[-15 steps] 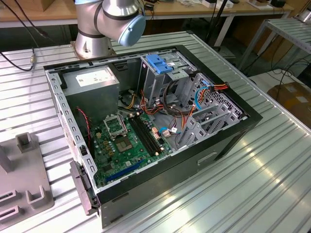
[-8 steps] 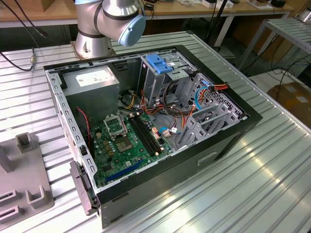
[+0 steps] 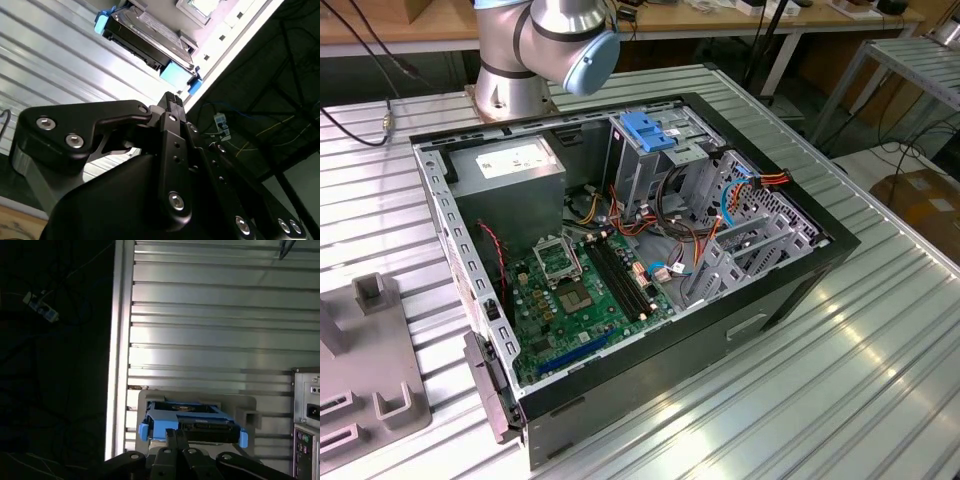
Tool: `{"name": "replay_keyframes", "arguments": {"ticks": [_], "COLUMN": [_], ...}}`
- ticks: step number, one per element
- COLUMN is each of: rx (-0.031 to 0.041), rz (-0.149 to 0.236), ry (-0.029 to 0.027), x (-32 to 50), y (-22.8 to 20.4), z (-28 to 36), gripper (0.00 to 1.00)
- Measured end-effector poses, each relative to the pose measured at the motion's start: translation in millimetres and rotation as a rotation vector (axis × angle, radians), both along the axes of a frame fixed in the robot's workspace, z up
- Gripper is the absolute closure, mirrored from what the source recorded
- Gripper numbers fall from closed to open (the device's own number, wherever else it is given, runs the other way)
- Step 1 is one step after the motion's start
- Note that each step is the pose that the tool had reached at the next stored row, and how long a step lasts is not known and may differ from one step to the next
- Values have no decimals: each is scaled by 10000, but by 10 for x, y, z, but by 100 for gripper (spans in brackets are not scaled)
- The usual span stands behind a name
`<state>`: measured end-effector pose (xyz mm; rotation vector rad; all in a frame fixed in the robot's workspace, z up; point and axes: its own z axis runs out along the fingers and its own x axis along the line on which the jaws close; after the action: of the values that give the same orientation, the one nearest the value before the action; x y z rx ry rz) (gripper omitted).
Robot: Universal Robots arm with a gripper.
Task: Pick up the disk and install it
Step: 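Pick up the disk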
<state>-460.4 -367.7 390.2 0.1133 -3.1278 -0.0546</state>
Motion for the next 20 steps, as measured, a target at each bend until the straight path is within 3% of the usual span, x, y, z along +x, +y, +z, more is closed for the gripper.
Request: {"name": "replay_keyframes", "arguments": {"ticks": [11,14,19,20], "rx": [0,0,-1,-9], "rz": [2365,3318,4409,4860], "ry": [0,0,1,2], "x": [0,0,0,0], "y": [0,0,0,0], "z": [0,-2,-4,-6], "gripper": [90,90,90,90]}}
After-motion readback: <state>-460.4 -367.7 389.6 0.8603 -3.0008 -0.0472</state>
